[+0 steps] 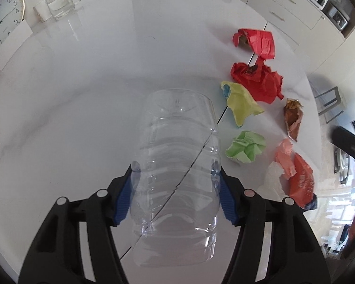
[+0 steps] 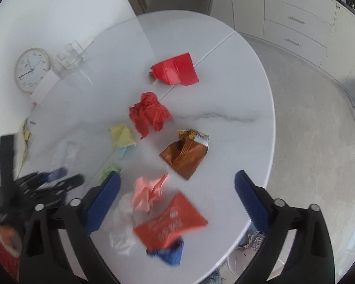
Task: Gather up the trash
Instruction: 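Grasp the brown wrapper with the right tool while the left tool holds the bottle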
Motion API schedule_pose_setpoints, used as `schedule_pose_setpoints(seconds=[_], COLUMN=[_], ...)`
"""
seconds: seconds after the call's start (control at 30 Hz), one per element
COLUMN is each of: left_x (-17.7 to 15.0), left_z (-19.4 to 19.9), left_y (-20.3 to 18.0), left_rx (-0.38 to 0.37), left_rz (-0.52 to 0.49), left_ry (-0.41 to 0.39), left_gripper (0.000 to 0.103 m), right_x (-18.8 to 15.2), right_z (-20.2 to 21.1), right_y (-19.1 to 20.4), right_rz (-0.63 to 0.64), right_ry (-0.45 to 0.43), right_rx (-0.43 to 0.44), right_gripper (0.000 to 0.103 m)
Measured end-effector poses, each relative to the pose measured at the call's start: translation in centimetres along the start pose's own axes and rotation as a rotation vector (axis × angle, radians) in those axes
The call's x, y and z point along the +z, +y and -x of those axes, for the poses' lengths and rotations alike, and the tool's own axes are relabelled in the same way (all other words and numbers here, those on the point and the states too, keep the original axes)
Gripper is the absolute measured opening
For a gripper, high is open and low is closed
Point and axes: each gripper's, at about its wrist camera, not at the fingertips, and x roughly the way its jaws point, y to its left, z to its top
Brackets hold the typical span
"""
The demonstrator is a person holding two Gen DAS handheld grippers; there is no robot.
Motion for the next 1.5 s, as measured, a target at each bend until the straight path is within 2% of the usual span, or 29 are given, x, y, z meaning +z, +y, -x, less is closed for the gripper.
schedule_pose_setpoints(seconds=[0.07, 0.23, 0.4, 0.47, 0.57, 0.67, 0.87, 0.97, 1.13, 1.2, 1.27, 1.4, 1.5], left_x=[-0.4, -0.4, -0.3, -0.4, -0.4, -0.6, -0.6, -0.9, -1.6, -1.8, -1.9, -1.8, -1.7], left_z=[1.3, 3.7, 4.4, 4.5, 4.3, 4.6, 5.4, 5.6, 5.7, 5.8, 5.8, 5.9, 5.9], left_y=[0.3, 0.9, 1.0, 0.9, 0.8, 0.7, -0.2, -0.4, -0.6, -0.5, -0.3, 0.1, 0.4], left_rx=[-0.010, -0.023, -0.031, -0.027, -0.039, -0.047, -0.052, -0.050, -0.041, -0.043, -0.046, -0.050, -0.055], left_rz=[0.010, 0.015, 0.017, 0.004, 0.000, -0.006, -0.028, -0.027, -0.033, -0.030, -0.031, -0.025, -0.024], left_ry=[-0.020, -0.064, -0.076, -0.078, -0.075, -0.078, -0.095, -0.093, -0.086, -0.085, -0.085, -0.090, -0.095], left_gripper=[0.060, 0.060, 0.060, 0.060, 0.060, 0.060, 0.060, 0.061, 0.061, 0.061, 0.061, 0.061, 0.061], right_x=[0.6, 1.2, 1.2, 1.2, 1.1, 1.0, 1.2, 1.1, 1.0, 0.9, 1.0, 1.2, 1.4], right_z=[-1.8, -5.0, -6.1, -6.0, -5.7, -4.8, -4.8, -4.8, -5.0, -5.0, -5.0, -4.7, -5.1], right_y=[-0.1, 0.6, 1.7, 1.8, 1.7, 1.0, -0.3, -0.5, -0.5, -0.3, 0.3, 0.8, 0.7], right_rz=[-0.029, -0.088, -0.088, -0.083, -0.075, -0.094, -0.119, -0.128, -0.145, -0.140, -0.128, -0.108, -0.091], right_ry=[0.023, 0.058, 0.058, 0.052, 0.034, 0.013, 0.009, 0.013, 0.036, 0.034, 0.025, 0.005, 0.011], right_rx=[-0.015, -0.096, -0.169, -0.180, -0.177, -0.142, -0.070, -0.046, -0.051, -0.068, -0.082, -0.135, -0.165], right_gripper=[0.083, 0.080, 0.055, 0.053, 0.045, 0.032, 0.029, 0.029, 0.038, 0.050, 0.053, 0.069, 0.073])
